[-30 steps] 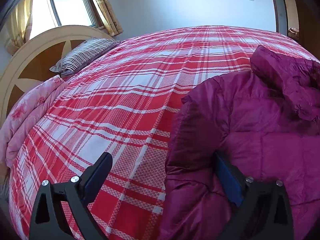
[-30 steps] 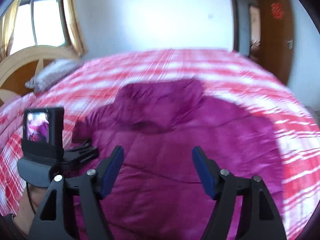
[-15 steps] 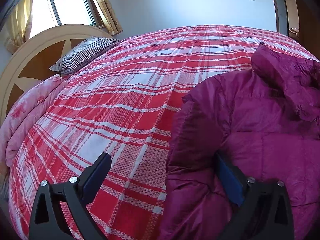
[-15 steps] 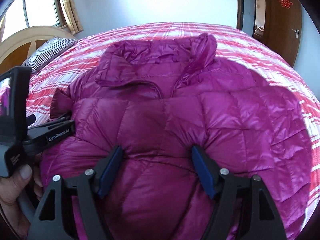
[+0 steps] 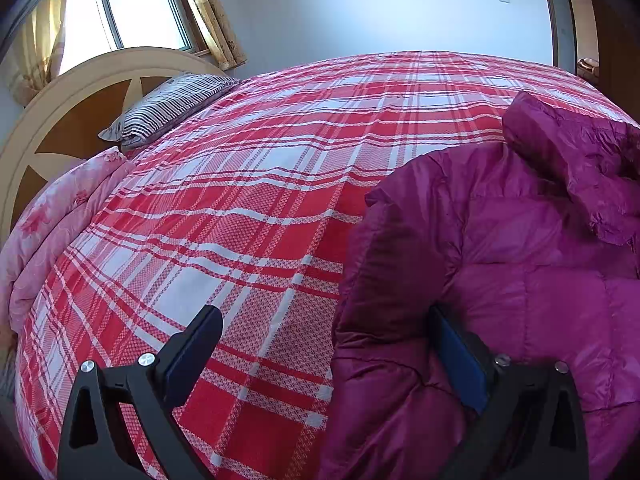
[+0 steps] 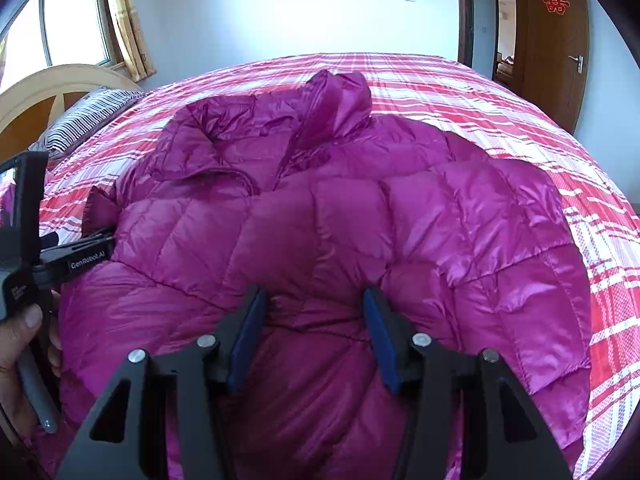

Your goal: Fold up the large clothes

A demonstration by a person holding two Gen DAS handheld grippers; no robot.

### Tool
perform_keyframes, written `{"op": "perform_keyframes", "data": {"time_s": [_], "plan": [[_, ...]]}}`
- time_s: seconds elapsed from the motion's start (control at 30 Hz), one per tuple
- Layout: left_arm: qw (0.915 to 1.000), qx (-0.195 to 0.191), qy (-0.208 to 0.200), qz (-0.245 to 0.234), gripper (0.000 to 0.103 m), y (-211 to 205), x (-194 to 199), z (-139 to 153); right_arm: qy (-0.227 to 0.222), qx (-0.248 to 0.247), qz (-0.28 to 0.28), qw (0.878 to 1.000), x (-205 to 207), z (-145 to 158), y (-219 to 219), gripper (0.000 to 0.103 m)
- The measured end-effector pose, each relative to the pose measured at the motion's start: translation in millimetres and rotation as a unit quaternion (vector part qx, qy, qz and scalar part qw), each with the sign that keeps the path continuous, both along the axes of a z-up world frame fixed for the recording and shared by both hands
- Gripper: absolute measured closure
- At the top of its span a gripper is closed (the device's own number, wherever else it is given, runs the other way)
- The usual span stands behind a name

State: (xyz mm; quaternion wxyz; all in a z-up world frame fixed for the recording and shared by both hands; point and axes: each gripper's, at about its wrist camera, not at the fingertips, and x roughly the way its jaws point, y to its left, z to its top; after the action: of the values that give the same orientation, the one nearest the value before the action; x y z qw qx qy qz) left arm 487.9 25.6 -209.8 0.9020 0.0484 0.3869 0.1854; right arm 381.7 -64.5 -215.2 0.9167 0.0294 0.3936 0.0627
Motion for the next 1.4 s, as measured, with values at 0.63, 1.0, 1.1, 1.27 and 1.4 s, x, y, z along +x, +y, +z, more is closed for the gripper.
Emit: {"op": "perform_keyframes", "data": {"time_s": [0.63, 1.0, 1.1, 1.27, 1.4], "plan": [[0.9876, -0.054, -0.093, -0.115, 0.001, -36, -4, 108, -0.019, 0.012, 0.001, 1.0, -8, -2, -4, 0.049], [0.9881, -0.009, -0.06, -0.141, 0.004, -96, 93, 69, -0.026, 0.014, 0.002, 1.0, -9, -3, -4, 0.048], [0.9877, -0.026, -0.023, -0.153, 0.098, -99, 103, 53, -0.027, 0.016, 0.002, 1.0, -9, -3, -4, 0.048], [0.9853, -0.075, -0.1, -0.117, 0.098, -84, 74, 58, -0.028, 0.017, 0.003, 0.999, -8, -3, -5, 0.048], [0.9786, -0.111, -0.134, -0.11, 0.098, -74, 62, 55, -0.031, 0.018, 0.005, 0.999, -9, -2, -7, 0.048]]}}
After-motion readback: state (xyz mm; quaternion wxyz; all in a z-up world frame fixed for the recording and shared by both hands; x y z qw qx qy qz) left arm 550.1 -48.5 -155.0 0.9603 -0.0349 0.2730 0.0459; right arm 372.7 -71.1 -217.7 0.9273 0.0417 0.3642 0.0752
